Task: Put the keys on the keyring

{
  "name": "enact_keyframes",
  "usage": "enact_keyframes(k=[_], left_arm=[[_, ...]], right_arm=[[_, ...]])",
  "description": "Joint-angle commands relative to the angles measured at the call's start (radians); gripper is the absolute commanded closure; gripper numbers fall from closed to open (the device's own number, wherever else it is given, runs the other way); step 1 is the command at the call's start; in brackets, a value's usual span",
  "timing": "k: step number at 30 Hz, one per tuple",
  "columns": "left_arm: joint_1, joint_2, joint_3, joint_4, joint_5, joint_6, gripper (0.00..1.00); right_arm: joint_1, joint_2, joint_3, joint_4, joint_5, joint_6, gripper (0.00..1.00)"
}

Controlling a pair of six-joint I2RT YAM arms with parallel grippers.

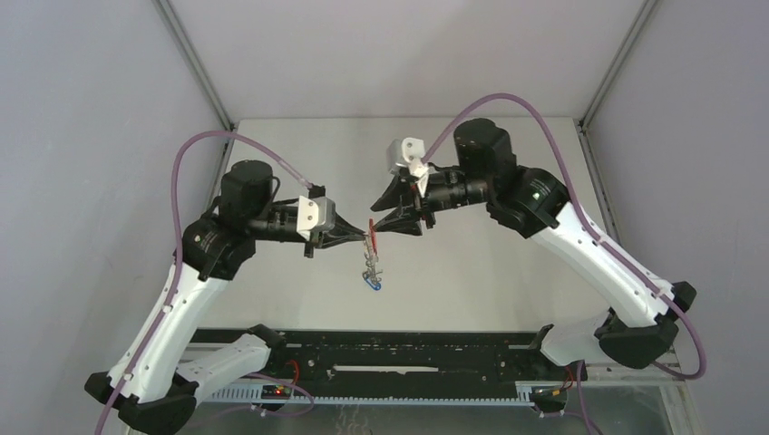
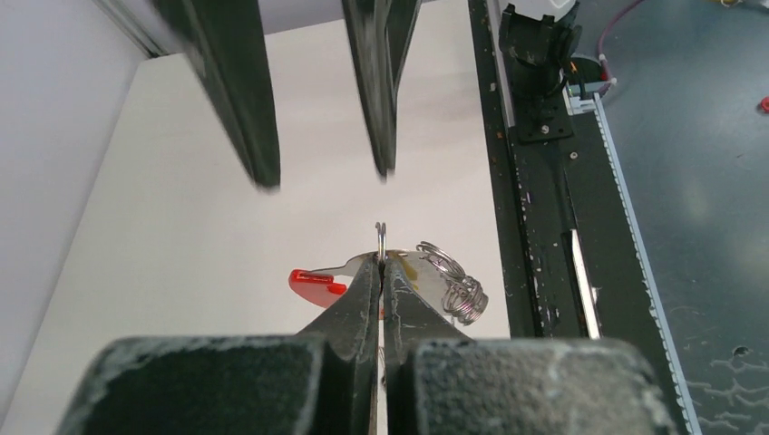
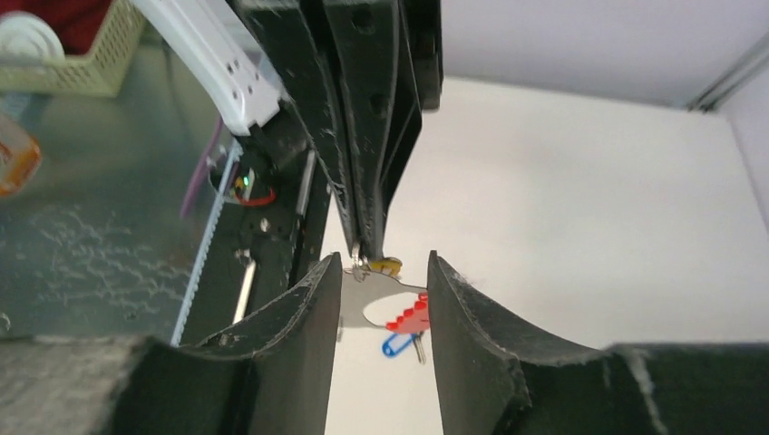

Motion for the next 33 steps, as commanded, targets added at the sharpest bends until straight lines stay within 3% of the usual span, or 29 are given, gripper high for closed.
enact_keyframes(k=[1, 17, 27, 33], left_arm=[[-0.037, 0.051, 0.136, -0.206, -0.053, 0.158, 1.00], [-0.101, 0.109, 0.221, -0.295, -0.163, 0.169, 1.00], [-0.107, 0.111, 0.228, -0.293, -0.182, 0.151, 1.00], [-0.108, 0.108, 0.226, -0.273, -0.172, 0.134, 1.00]], right_arm=[[0.044, 0.093, 0.106, -0.297, 0.092, -0.173, 0.51], [0.095, 0.088, 0.069, -0.198, 0.172, -0.185, 0.58], [0.100, 0.046, -0.006, -0.081, 0.155, -0.148, 0.75], [0.100, 0.029, -0.039, -0.040, 0.133, -0.130, 0.77]])
